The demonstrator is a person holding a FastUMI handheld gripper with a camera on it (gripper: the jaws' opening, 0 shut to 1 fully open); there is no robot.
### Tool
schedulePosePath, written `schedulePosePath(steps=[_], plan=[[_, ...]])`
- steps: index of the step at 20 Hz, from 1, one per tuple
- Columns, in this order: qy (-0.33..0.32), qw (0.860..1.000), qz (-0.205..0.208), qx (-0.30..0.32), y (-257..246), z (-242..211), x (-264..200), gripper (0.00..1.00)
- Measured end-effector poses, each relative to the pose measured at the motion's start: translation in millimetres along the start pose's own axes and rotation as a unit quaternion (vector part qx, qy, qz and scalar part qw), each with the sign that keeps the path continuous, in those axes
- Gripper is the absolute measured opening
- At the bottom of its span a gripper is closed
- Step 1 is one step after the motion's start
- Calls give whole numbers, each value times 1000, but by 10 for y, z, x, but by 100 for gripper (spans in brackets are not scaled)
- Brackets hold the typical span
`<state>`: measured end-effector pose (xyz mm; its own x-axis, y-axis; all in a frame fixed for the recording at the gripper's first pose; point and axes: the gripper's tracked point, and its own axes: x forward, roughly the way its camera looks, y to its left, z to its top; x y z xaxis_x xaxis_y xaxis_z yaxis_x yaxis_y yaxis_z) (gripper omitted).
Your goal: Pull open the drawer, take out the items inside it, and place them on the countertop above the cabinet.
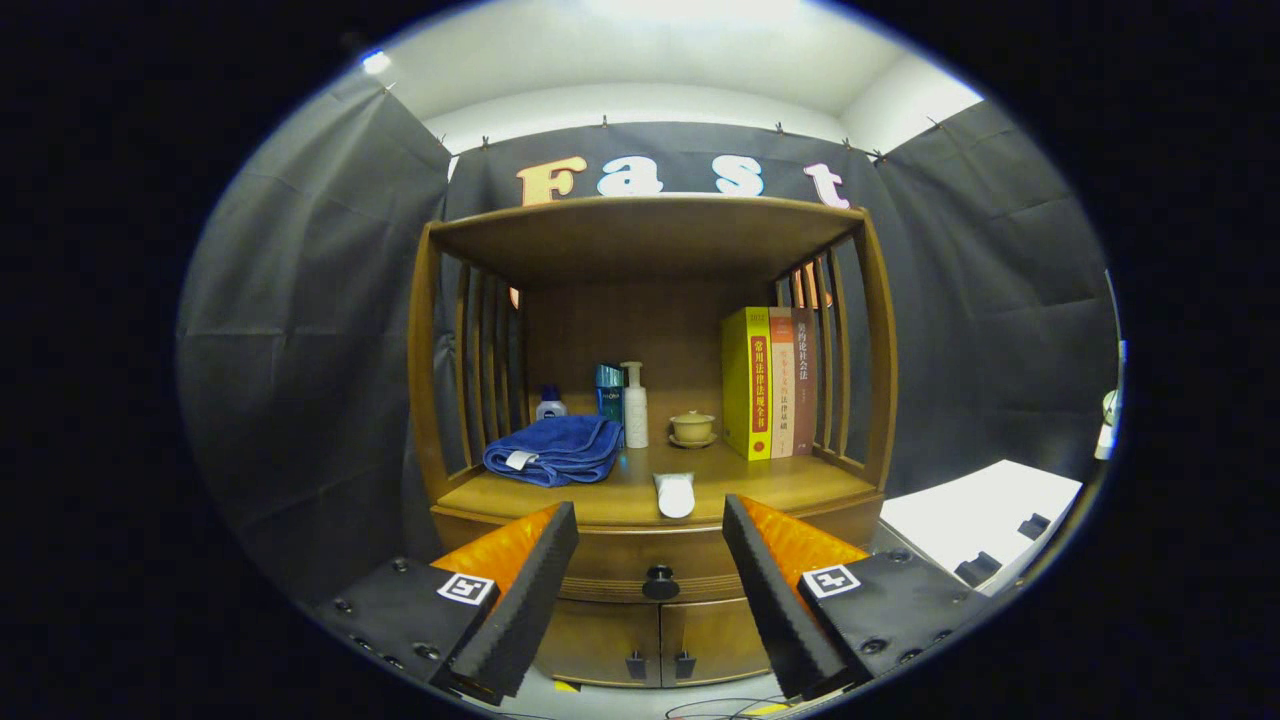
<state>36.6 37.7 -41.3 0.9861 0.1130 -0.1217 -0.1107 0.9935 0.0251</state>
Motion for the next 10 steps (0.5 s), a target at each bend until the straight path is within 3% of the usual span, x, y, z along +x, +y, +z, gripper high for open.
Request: schedulePosePath(steps=[4, 10], plan=[[-11, 1000, 10, 18, -31, 211, -257, 97], [-24, 1000, -11, 8, -162, 275, -298, 96]])
